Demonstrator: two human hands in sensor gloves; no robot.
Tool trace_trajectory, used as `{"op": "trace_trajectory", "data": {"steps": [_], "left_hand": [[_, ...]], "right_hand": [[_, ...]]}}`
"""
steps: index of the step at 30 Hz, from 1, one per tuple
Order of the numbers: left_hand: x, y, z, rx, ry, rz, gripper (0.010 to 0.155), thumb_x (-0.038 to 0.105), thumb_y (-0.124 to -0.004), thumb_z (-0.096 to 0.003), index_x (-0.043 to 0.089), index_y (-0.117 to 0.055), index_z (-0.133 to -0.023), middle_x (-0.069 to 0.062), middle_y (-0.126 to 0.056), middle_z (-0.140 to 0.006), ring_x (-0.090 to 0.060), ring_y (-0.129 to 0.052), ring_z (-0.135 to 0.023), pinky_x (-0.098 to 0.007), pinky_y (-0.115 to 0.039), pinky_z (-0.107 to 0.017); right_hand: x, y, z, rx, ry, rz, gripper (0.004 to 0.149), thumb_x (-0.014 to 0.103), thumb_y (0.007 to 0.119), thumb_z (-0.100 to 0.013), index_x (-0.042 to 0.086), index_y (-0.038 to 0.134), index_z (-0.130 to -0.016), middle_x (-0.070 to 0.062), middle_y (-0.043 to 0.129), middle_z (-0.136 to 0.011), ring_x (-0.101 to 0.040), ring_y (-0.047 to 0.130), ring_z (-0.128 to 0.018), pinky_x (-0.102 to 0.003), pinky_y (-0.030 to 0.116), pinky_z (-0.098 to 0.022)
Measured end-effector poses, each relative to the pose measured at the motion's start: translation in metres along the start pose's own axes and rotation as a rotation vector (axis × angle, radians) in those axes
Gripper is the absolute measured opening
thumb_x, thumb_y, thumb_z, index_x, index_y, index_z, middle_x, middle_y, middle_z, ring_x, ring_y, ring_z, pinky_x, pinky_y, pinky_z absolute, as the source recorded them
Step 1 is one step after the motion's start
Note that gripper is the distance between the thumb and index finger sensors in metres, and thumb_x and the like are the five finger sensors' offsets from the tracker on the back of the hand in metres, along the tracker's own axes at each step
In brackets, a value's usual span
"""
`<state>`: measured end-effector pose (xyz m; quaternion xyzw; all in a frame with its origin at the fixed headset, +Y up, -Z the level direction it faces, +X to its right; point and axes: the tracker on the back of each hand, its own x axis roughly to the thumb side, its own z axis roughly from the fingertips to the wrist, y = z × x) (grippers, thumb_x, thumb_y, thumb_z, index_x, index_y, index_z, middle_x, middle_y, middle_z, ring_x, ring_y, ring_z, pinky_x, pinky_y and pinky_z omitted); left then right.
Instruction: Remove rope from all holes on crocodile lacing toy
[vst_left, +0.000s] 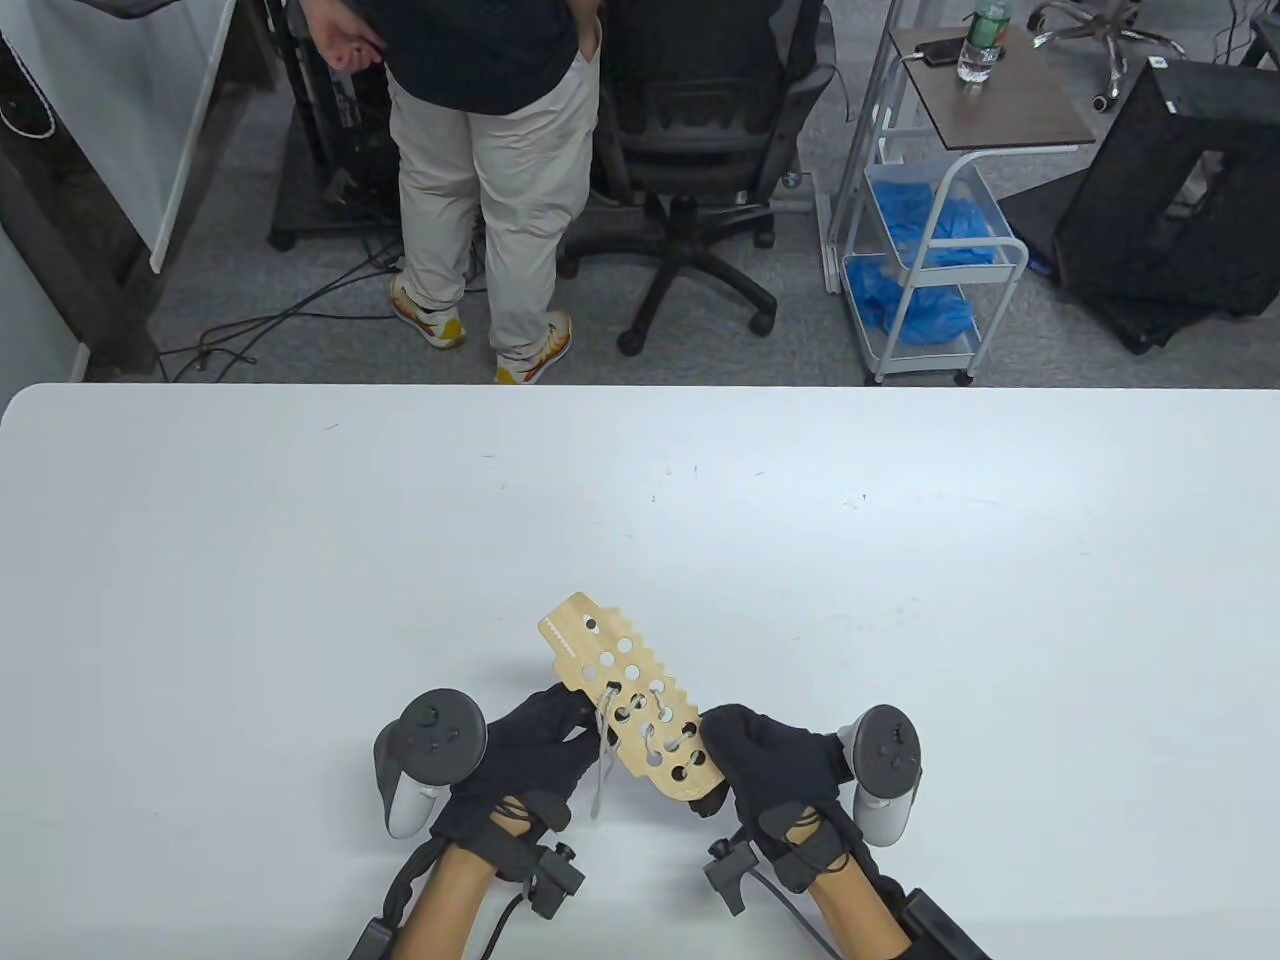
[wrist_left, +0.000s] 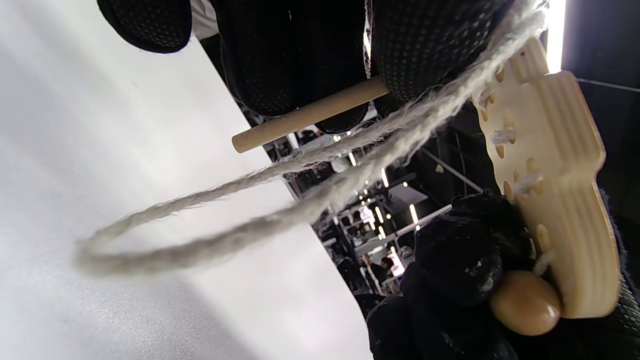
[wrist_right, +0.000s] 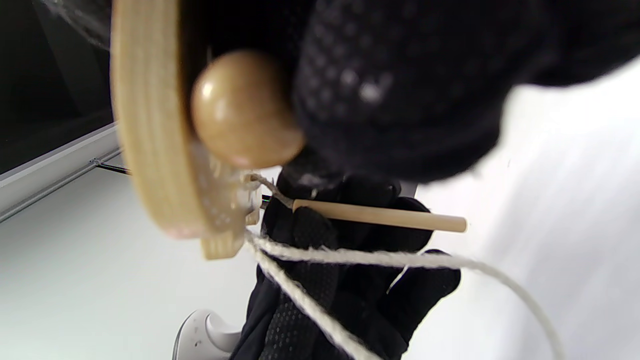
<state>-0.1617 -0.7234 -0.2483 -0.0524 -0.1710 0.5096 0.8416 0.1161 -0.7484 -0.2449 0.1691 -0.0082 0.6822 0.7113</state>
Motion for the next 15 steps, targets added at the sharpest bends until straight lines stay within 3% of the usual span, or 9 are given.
{"op": "trace_trajectory", "data": {"steps": [15], "left_hand": [[0.0001, 0.002, 0.0004, 0.009, -0.001, -0.001, 0.046, 0.037, -0.083, -0.0483, 0.039, -0.085, -0.094, -0.002, -0.09, -0.096, -0.027, -0.085, -0.087, -0.066, -0.064, -0.069]], "right_hand": [[-0.0022, -0.0084, -0.0003, -0.042, 0.017, 0.005, 0.05, 0.044, 0.075, -0.046, -0.002, 0.089, -0.061, -0.025, 0.1, -0.048, -0.028, 0.1, -0.016, -0.052, 0.084, -0.02]]}}
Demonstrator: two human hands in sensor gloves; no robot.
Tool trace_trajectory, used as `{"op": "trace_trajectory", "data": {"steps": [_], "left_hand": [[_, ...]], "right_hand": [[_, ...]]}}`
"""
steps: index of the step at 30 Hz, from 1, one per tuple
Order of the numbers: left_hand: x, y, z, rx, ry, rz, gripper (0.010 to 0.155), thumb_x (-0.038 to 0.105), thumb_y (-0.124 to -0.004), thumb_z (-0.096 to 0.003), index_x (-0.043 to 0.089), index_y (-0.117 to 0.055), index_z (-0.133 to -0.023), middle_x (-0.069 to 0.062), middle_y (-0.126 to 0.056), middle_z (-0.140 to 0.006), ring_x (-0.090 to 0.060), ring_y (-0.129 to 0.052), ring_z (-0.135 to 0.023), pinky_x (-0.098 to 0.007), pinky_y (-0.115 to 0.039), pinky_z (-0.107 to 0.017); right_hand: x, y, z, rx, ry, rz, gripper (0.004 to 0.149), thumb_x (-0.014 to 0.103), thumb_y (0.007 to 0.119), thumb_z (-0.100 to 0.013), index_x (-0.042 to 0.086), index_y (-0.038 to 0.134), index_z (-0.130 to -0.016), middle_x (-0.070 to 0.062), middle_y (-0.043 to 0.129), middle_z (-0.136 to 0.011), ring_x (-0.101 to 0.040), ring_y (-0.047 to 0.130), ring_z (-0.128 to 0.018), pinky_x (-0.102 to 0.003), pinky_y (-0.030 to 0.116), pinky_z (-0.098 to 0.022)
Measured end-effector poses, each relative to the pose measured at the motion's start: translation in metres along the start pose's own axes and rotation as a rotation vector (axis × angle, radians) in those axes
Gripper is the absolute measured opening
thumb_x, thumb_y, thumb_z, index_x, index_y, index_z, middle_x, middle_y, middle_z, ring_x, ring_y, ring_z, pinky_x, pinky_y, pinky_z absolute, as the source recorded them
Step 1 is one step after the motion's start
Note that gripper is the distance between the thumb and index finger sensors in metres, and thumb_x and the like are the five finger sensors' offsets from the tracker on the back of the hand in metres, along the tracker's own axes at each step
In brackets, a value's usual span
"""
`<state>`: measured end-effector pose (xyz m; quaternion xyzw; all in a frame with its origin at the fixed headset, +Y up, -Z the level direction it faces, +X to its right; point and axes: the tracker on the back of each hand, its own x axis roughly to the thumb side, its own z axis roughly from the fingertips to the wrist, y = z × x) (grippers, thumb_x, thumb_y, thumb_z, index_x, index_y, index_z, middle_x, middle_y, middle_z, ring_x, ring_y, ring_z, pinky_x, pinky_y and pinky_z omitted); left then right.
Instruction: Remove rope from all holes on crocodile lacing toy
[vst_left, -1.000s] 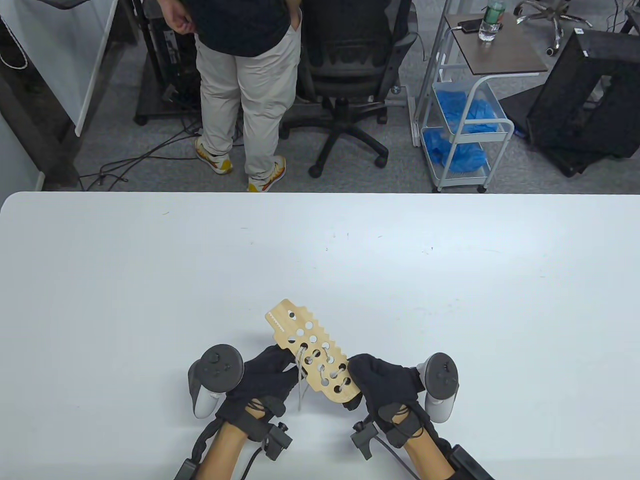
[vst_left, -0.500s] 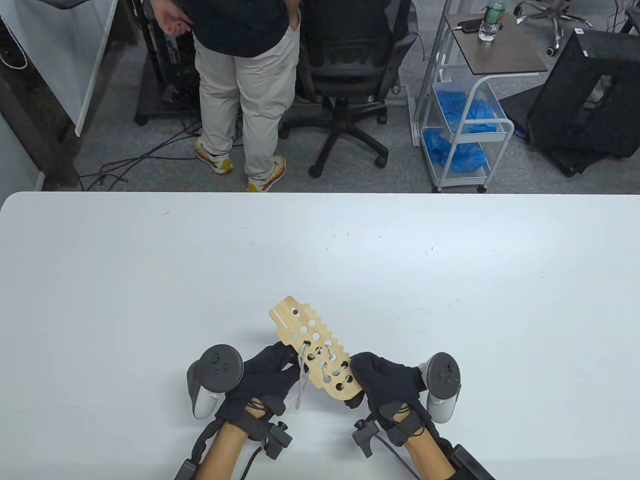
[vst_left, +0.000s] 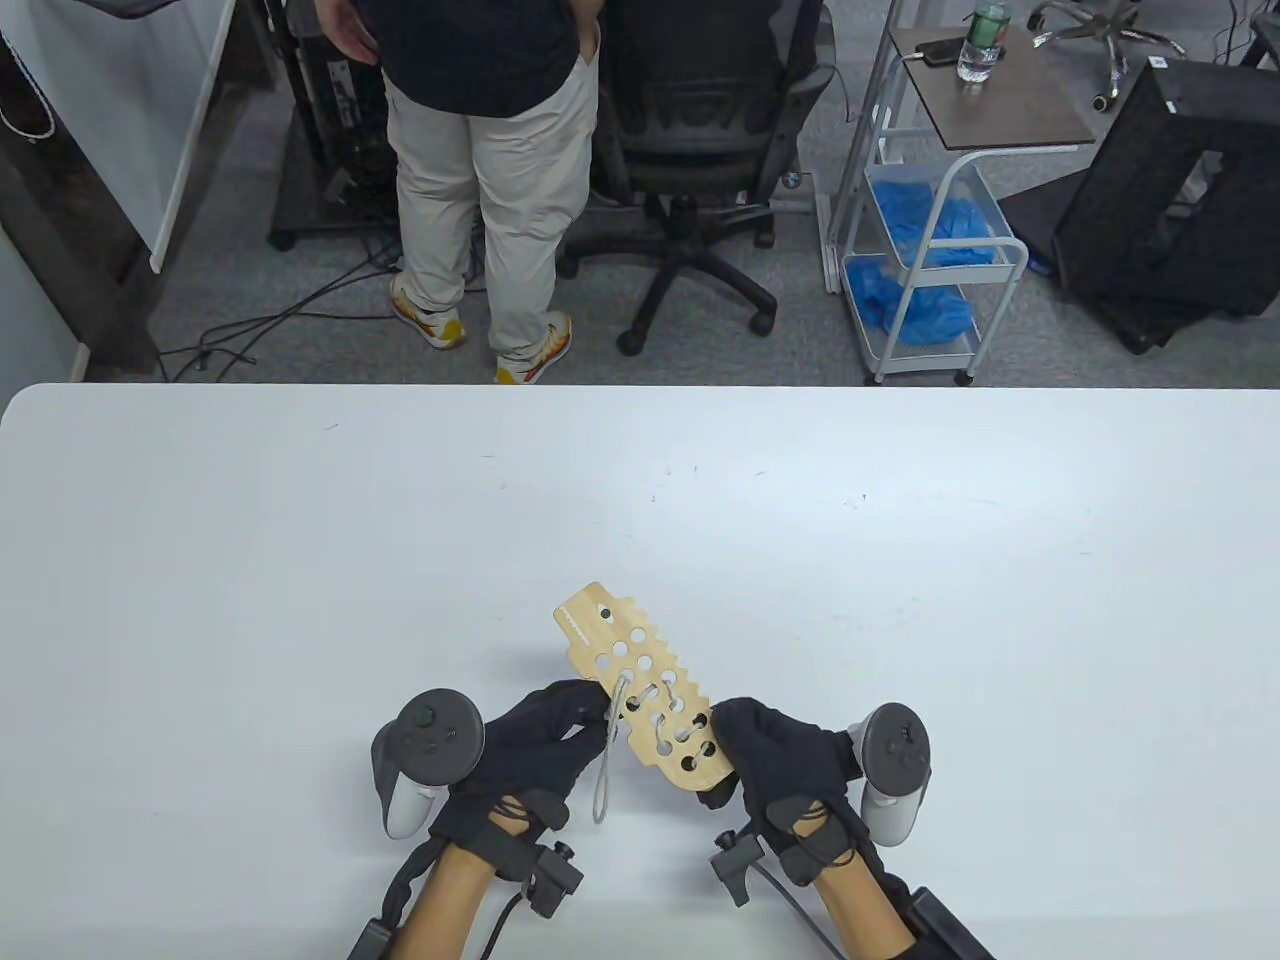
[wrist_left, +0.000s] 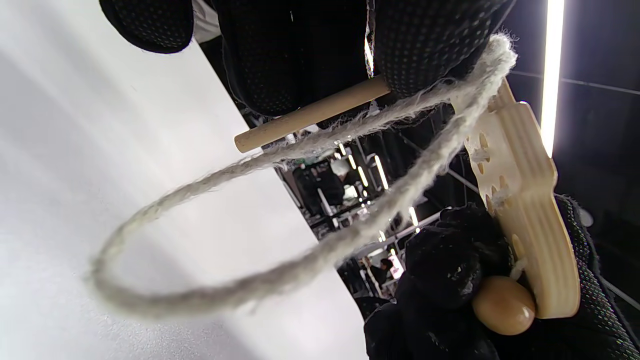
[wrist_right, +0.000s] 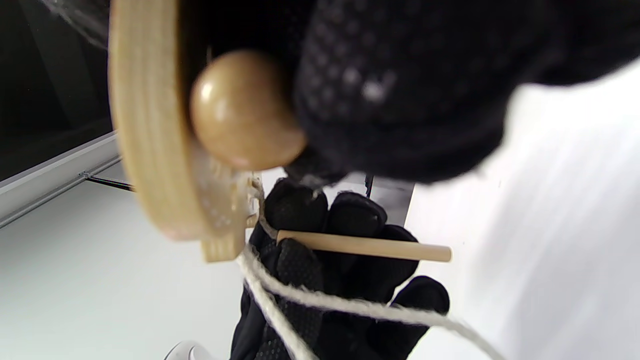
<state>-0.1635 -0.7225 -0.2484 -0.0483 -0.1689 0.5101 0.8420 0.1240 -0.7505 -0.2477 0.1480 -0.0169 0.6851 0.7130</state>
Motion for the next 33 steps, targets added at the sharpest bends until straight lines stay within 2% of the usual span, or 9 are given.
{"op": "trace_trajectory", "data": {"steps": [33], "left_hand": [[0.001, 0.013, 0.004, 0.093, 0.037, -0.003, 0.046, 0.034, -0.083, -0.0495, 0.043, -0.082, -0.095, 0.0, -0.092, -0.095, -0.026, -0.086, -0.086, -0.065, -0.065, -0.069]], "right_hand": [[-0.006, -0.022, 0.0, -0.125, 0.052, -0.006, 0.05, 0.044, 0.075, -0.046, -0.002, 0.089, -0.061, -0.025, 0.1, -0.047, -0.028, 0.1, -0.015, -0.052, 0.084, -0.019]]}}
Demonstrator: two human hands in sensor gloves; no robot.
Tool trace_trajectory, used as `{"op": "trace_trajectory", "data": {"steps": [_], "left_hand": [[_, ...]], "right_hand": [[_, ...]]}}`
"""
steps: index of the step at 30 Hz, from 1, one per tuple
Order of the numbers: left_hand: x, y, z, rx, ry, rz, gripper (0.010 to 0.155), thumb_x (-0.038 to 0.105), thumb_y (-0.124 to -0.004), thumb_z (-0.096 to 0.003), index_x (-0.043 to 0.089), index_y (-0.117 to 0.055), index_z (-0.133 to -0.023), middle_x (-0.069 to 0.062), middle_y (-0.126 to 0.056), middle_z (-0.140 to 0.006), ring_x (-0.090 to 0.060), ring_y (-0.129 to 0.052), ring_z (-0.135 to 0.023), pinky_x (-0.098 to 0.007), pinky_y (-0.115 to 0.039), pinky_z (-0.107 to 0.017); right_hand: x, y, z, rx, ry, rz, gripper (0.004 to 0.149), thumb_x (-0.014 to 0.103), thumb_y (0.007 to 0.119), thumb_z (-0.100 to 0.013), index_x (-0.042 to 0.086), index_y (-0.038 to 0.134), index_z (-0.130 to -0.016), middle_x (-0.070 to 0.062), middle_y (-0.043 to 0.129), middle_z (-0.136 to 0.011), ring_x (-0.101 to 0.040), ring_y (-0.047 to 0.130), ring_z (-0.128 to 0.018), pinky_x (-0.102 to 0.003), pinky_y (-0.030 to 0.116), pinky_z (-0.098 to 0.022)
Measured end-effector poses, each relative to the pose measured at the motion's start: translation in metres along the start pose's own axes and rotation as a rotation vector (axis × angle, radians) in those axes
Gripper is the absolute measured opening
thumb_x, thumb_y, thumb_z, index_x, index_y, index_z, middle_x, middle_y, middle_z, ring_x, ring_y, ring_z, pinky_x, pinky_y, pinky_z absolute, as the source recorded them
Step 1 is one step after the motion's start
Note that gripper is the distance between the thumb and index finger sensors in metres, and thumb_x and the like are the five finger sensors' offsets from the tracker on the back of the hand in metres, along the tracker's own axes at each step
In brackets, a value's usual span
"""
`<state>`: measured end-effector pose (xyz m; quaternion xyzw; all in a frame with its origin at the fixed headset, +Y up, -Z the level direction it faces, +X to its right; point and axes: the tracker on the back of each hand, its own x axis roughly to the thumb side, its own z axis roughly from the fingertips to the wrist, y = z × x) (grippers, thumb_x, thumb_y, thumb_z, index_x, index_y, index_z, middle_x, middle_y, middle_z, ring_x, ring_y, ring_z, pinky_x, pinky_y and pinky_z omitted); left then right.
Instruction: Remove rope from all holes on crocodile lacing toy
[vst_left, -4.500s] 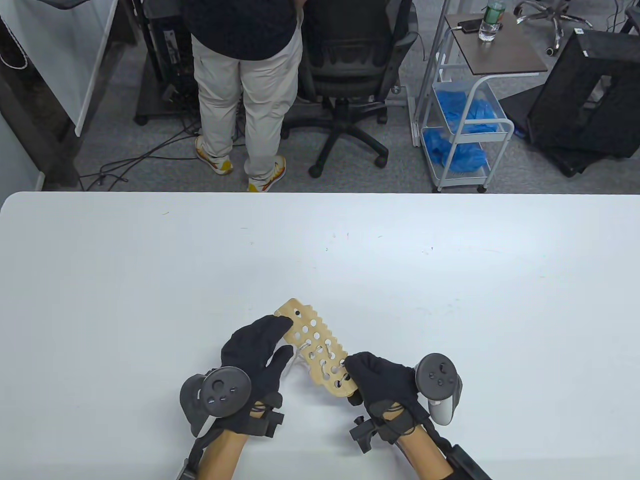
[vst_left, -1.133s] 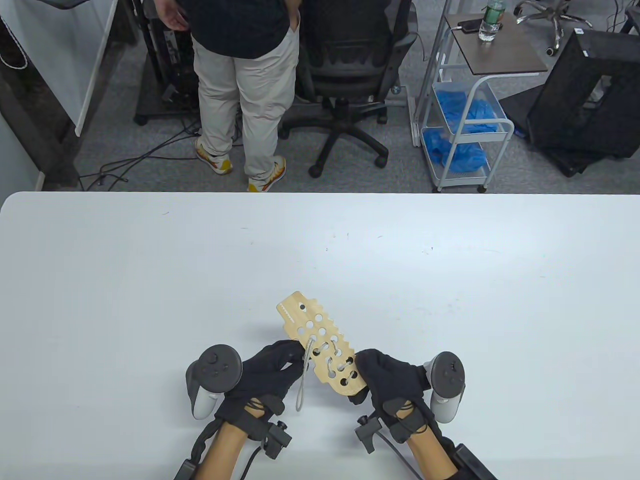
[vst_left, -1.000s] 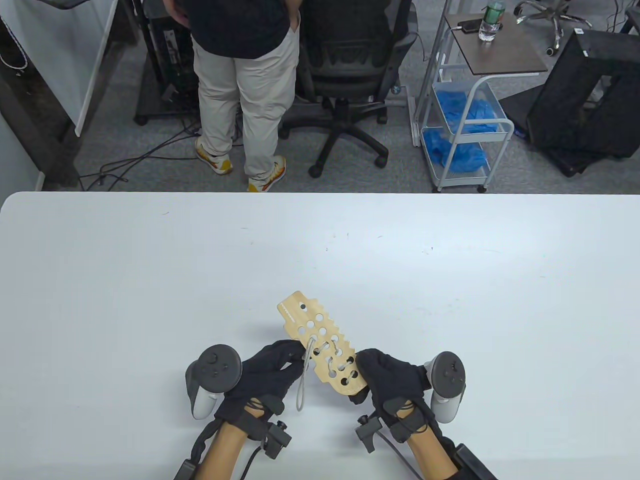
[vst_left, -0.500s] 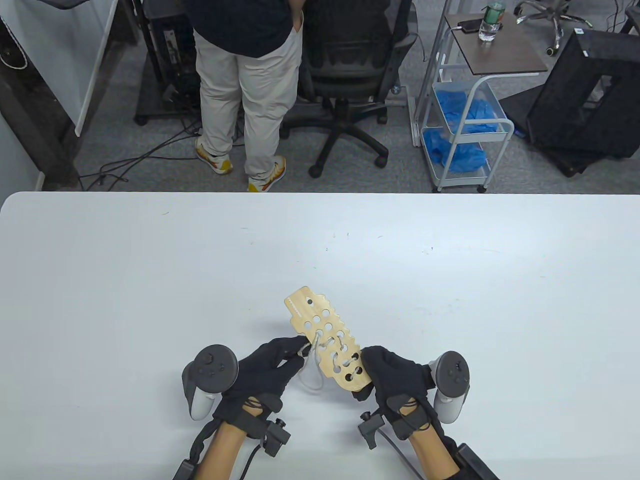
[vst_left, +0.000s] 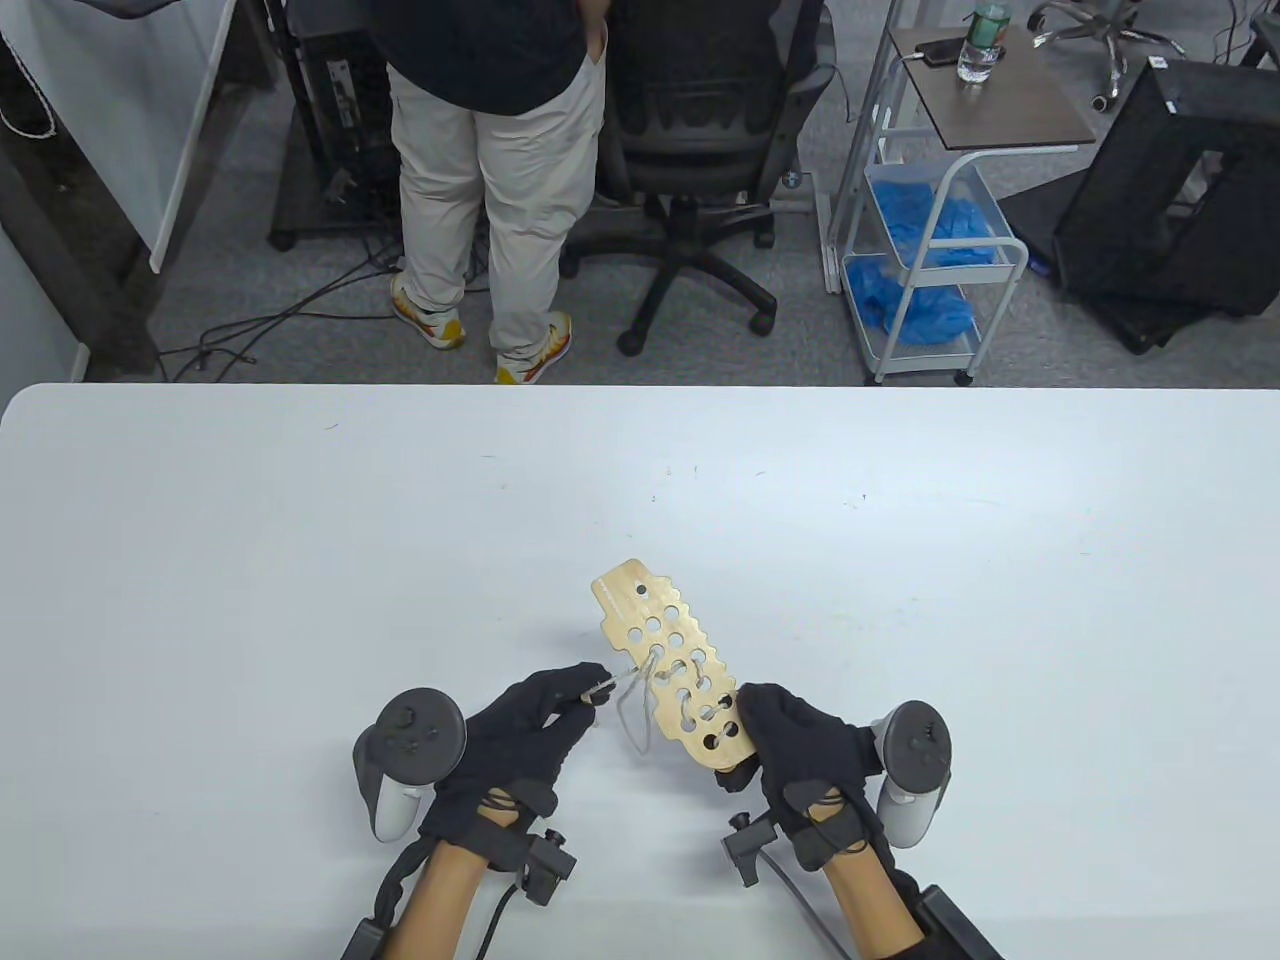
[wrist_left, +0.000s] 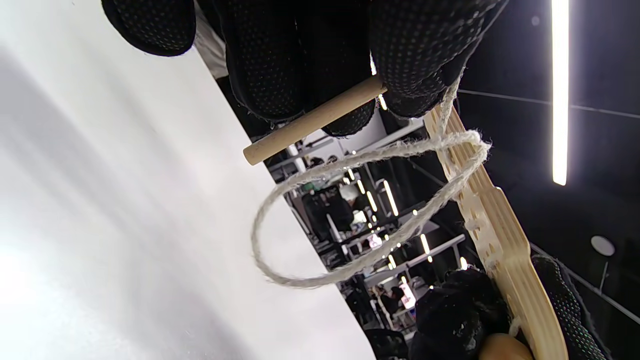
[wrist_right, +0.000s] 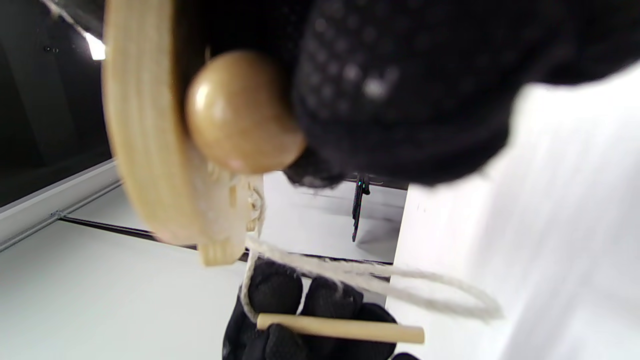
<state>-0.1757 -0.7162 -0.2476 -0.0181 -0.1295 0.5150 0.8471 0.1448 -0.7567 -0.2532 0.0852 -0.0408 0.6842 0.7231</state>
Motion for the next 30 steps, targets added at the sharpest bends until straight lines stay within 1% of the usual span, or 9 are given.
{"op": "trace_trajectory", "data": {"steps": [6, 11, 18, 24, 25, 28, 30], "left_hand": [[-0.003, 0.005, 0.0, 0.025, 0.02, 0.001, 0.046, 0.033, -0.082, -0.0496, 0.043, -0.082, -0.095, 0.0, -0.091, -0.096, -0.026, -0.086, -0.087, -0.065, -0.065, -0.069], [-0.008, 0.012, 0.001, 0.059, 0.046, 0.015, 0.046, 0.033, -0.082, -0.0496, 0.043, -0.082, -0.094, 0.0, -0.091, -0.096, -0.027, -0.086, -0.087, -0.065, -0.065, -0.069], [-0.013, 0.02, 0.002, 0.097, 0.071, 0.034, 0.046, 0.033, -0.082, -0.0501, 0.044, -0.081, -0.095, 0.0, -0.09, -0.097, -0.027, -0.085, -0.087, -0.065, -0.064, -0.069], [-0.016, 0.028, 0.004, 0.148, 0.083, 0.061, 0.048, 0.032, -0.081, -0.051, 0.045, -0.077, -0.096, 0.001, -0.091, -0.096, -0.026, -0.086, -0.087, -0.064, -0.065, -0.069], [-0.017, 0.03, 0.004, 0.163, 0.085, 0.068, 0.048, 0.031, -0.081, -0.0514, 0.046, -0.076, -0.097, 0.001, -0.092, -0.095, -0.026, -0.086, -0.086, -0.064, -0.065, -0.069], [-0.018, 0.037, 0.006, 0.219, 0.088, 0.085, 0.051, 0.029, -0.081, -0.0518, 0.047, -0.072, -0.098, 0.003, -0.094, -0.091, -0.022, -0.093, -0.077, -0.06, -0.07, -0.067], [-0.019, 0.041, 0.007, 0.245, 0.094, 0.09, 0.051, 0.029, -0.081, -0.0523, 0.048, -0.071, -0.098, 0.003, -0.094, -0.091, -0.021, -0.093, -0.077, -0.06, -0.07, -0.068]], "right_hand": [[-0.004, -0.01, -0.001, -0.06, 0.028, -0.025, 0.05, 0.044, 0.075, -0.046, -0.002, 0.089, -0.061, -0.025, 0.1, -0.047, -0.028, 0.1, -0.015, -0.052, 0.084, -0.019], [-0.01, -0.025, 0.0, -0.157, 0.081, -0.052, 0.05, 0.043, 0.074, -0.046, -0.002, 0.088, -0.061, -0.025, 0.099, -0.047, -0.027, 0.101, -0.015, -0.052, 0.085, -0.019], [-0.018, -0.046, 0.001, -0.281, 0.147, -0.156, 0.05, 0.043, 0.073, -0.047, -0.002, 0.087, -0.062, -0.025, 0.099, -0.049, -0.027, 0.101, -0.017, -0.052, 0.085, -0.02], [-0.024, -0.061, 0.002, -0.347, 0.181, -0.183, 0.05, 0.043, 0.072, -0.047, -0.001, 0.086, -0.064, -0.024, 0.098, -0.051, -0.027, 0.101, -0.019, -0.051, 0.085, -0.021], [-0.025, -0.063, 0.003, -0.363, 0.191, -0.198, 0.05, 0.043, 0.072, -0.047, -0.001, 0.086, -0.064, -0.024, 0.098, -0.051, -0.027, 0.101, -0.019, -0.052, 0.084, -0.022], [-0.028, -0.07, 0.004, -0.396, 0.207, -0.238, 0.05, 0.043, 0.071, -0.047, -0.001, 0.085, -0.065, -0.024, 0.097, -0.053, -0.028, 0.101, -0.021, -0.052, 0.084, -0.023], [-0.031, -0.075, 0.005, -0.414, 0.214, -0.253, 0.05, 0.044, 0.071, -0.048, -0.001, 0.084, -0.067, -0.024, 0.096, -0.055, -0.028, 0.101, -0.023, -0.052, 0.084, -0.025]]}}
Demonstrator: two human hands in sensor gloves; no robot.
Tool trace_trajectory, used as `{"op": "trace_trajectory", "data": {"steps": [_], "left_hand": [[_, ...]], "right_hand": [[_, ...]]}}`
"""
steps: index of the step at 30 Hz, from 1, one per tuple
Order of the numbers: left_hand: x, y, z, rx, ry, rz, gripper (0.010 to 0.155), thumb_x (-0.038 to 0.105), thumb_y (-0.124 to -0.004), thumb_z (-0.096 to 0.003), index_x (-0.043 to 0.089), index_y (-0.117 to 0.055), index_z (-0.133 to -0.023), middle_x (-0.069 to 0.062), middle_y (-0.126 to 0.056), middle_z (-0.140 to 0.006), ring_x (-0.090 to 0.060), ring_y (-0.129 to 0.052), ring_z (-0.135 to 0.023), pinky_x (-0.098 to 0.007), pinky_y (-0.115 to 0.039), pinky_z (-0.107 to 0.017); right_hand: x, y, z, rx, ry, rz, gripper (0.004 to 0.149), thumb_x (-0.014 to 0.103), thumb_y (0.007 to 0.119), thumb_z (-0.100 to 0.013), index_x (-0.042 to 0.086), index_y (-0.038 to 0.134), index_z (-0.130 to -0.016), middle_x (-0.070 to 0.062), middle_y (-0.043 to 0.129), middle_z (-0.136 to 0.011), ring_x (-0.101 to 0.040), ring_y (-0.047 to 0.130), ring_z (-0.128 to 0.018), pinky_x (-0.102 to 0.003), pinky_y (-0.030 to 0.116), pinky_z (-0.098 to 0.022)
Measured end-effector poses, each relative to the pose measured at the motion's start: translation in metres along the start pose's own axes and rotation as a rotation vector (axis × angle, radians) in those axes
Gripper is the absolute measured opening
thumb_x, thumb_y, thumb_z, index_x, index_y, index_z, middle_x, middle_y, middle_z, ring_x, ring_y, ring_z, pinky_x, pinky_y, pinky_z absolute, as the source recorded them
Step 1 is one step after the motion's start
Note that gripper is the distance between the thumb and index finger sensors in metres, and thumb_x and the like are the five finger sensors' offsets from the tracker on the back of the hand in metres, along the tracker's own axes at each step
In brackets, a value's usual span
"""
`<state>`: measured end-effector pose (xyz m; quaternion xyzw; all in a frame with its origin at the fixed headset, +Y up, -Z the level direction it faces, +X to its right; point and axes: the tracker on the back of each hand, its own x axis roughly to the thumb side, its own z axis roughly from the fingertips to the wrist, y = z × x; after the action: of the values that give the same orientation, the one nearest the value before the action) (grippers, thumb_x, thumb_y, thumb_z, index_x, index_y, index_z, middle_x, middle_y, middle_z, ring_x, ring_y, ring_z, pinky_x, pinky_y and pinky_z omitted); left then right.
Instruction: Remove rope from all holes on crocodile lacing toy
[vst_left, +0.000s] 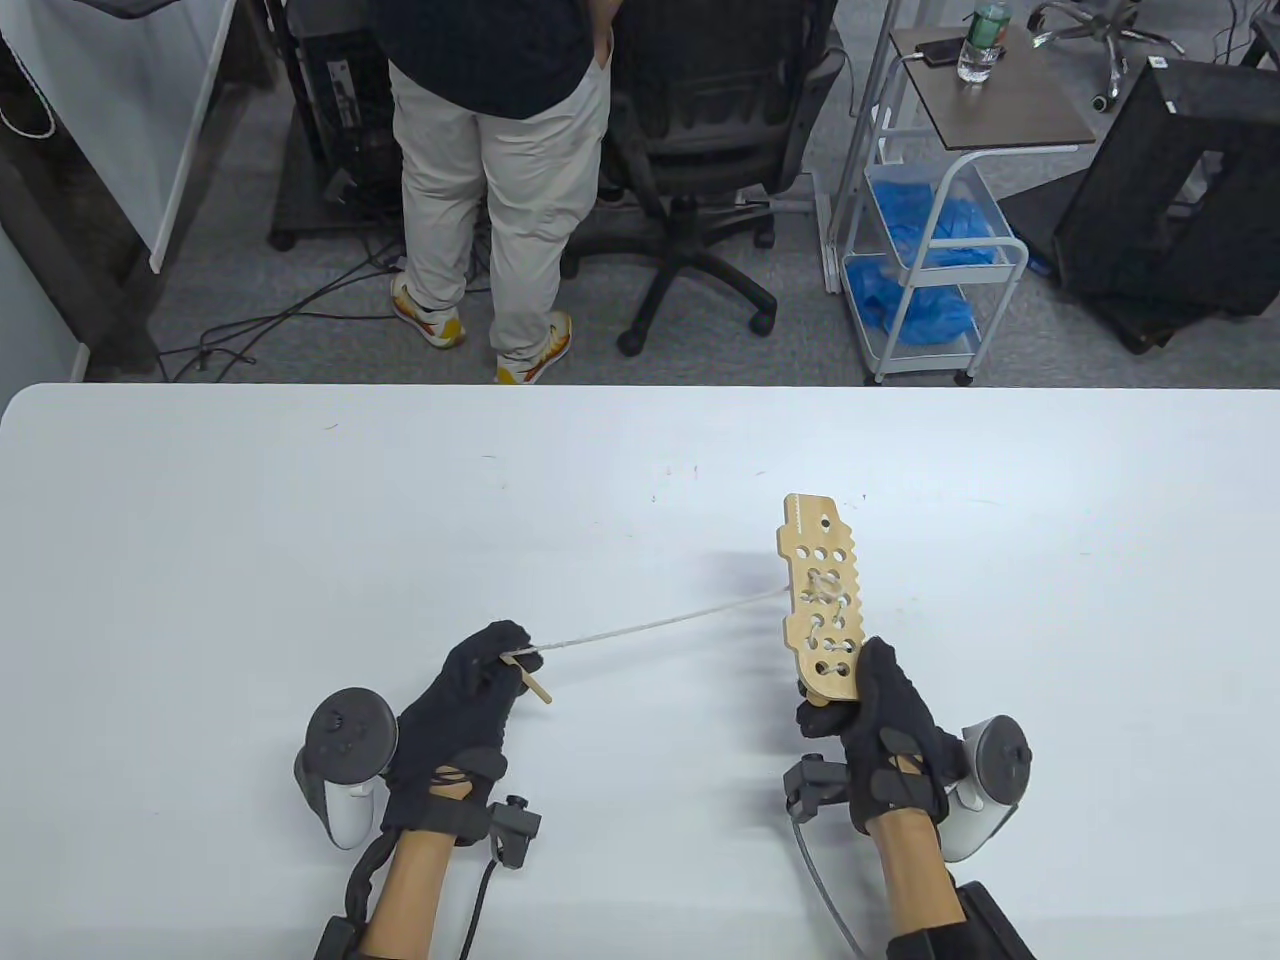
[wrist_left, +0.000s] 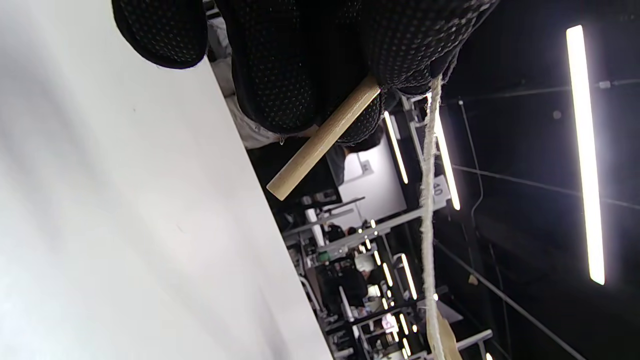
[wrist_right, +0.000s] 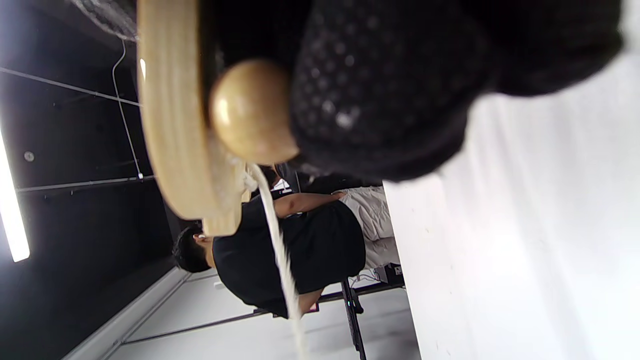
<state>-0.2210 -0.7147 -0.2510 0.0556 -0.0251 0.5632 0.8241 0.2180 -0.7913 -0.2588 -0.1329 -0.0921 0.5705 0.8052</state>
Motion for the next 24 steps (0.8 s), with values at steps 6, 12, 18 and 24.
{"op": "trace_trajectory", "data": {"steps": [6, 12, 18, 24], "left_hand": [[-0.008, 0.015, -0.001, 0.083, 0.038, 0.049, 0.048, 0.031, -0.081, -0.0523, 0.048, -0.072, -0.096, 0.005, -0.097, -0.088, -0.018, -0.096, -0.074, -0.057, -0.073, -0.067], [-0.018, 0.028, 0.0, 0.16, 0.097, 0.096, 0.045, 0.035, -0.079, -0.0521, 0.048, -0.071, -0.095, 0.008, -0.099, -0.086, -0.015, -0.098, -0.071, -0.055, -0.075, -0.066], [-0.025, 0.036, 0.001, 0.215, 0.139, 0.098, 0.042, 0.04, -0.08, -0.0504, 0.045, -0.075, -0.092, 0.009, -0.103, -0.078, -0.012, -0.101, -0.065, -0.053, -0.076, -0.065], [-0.015, 0.022, 0.001, 0.176, 0.109, 0.074, 0.04, 0.042, -0.084, -0.0475, 0.041, -0.082, -0.087, 0.007, -0.106, -0.07, -0.013, -0.102, -0.059, -0.054, -0.077, -0.064]], "right_hand": [[-0.006, -0.017, -0.002, -0.09, 0.048, -0.068, 0.05, 0.044, 0.071, -0.048, 0.0, 0.081, -0.069, -0.023, 0.095, -0.058, -0.027, 0.101, -0.026, -0.051, 0.084, -0.027], [-0.01, -0.022, -0.002, -0.121, 0.079, -0.178, 0.049, 0.044, 0.071, -0.049, 0.001, 0.08, -0.07, -0.022, 0.094, -0.06, -0.026, 0.101, -0.028, -0.051, 0.084, -0.029], [-0.013, -0.022, -0.003, -0.097, 0.082, -0.209, 0.049, 0.046, 0.071, -0.049, 0.002, 0.08, -0.069, -0.02, 0.095, -0.059, -0.025, 0.101, -0.028, -0.05, 0.085, -0.029], [-0.012, -0.003, 0.001, 0.003, 0.053, -0.118, 0.049, 0.045, 0.072, -0.048, 0.001, 0.082, -0.067, -0.02, 0.096, -0.056, -0.025, 0.101, -0.026, -0.05, 0.085, -0.027]]}}
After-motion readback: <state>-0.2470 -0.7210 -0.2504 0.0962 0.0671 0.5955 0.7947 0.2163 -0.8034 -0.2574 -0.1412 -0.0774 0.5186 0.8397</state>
